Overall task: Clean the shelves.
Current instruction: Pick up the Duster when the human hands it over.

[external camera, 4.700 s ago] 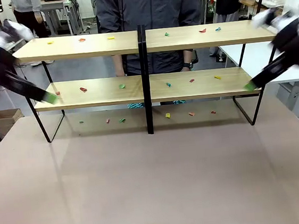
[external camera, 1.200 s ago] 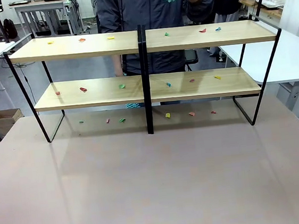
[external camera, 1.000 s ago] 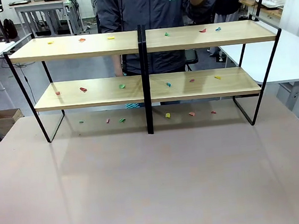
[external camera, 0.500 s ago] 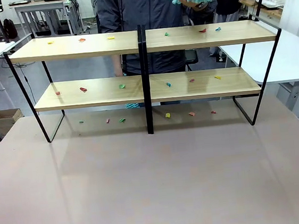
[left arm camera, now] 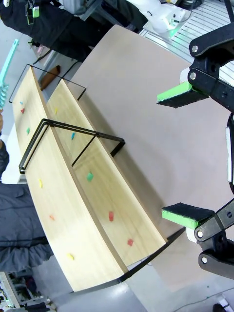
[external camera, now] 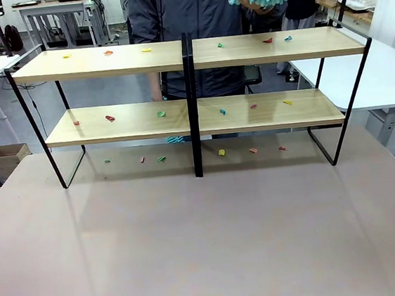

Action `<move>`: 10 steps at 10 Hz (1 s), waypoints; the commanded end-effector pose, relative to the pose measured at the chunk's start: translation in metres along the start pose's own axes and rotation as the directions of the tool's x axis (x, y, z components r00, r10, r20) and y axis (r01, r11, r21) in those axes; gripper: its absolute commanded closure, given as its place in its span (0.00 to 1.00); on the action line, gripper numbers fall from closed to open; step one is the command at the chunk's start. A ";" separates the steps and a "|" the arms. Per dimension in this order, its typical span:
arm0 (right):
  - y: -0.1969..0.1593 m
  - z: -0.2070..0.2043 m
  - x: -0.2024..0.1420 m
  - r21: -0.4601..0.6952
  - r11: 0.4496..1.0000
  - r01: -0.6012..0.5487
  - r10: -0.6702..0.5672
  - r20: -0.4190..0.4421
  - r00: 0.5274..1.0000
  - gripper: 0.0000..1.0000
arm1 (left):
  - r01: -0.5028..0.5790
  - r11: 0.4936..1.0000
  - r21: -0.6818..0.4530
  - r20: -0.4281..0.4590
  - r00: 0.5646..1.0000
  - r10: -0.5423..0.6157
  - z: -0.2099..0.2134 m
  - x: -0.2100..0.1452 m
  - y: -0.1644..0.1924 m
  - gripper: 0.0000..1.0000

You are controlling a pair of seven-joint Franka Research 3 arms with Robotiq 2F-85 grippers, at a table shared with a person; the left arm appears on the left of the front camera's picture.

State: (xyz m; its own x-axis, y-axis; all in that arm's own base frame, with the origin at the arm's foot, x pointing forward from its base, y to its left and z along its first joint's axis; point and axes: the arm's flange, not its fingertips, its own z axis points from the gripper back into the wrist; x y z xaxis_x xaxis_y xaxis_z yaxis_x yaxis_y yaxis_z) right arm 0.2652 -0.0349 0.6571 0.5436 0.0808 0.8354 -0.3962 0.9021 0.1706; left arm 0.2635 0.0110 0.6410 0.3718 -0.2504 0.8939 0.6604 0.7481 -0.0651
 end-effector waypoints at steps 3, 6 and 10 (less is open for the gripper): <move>0.014 -0.027 0.161 0.257 0.778 0.574 -0.556 -0.143 0.819 0.00 | 0.013 1.000 -0.010 0.005 1.000 -0.013 0.000 0.000 -0.001 0.00; 0.035 -0.035 0.141 0.275 0.884 0.377 -0.362 -0.104 0.926 0.00 | 0.013 1.000 -0.010 0.005 1.000 -0.013 0.000 0.000 -0.001 0.00; 0.035 -0.138 0.162 0.160 0.676 0.720 -0.643 -0.348 0.682 0.00 | 0.013 1.000 -0.010 0.005 1.000 -0.013 0.000 0.000 -0.001 0.00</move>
State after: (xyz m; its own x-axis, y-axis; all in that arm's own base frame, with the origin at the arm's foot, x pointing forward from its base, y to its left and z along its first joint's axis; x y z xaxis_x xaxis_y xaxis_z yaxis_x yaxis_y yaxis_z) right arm 0.4220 0.0612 0.7136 0.8787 -0.3089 0.3640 -0.0786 0.6584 0.7486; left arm 0.2628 0.0095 0.6417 0.3691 -0.2546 0.8938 0.6621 0.7470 -0.0606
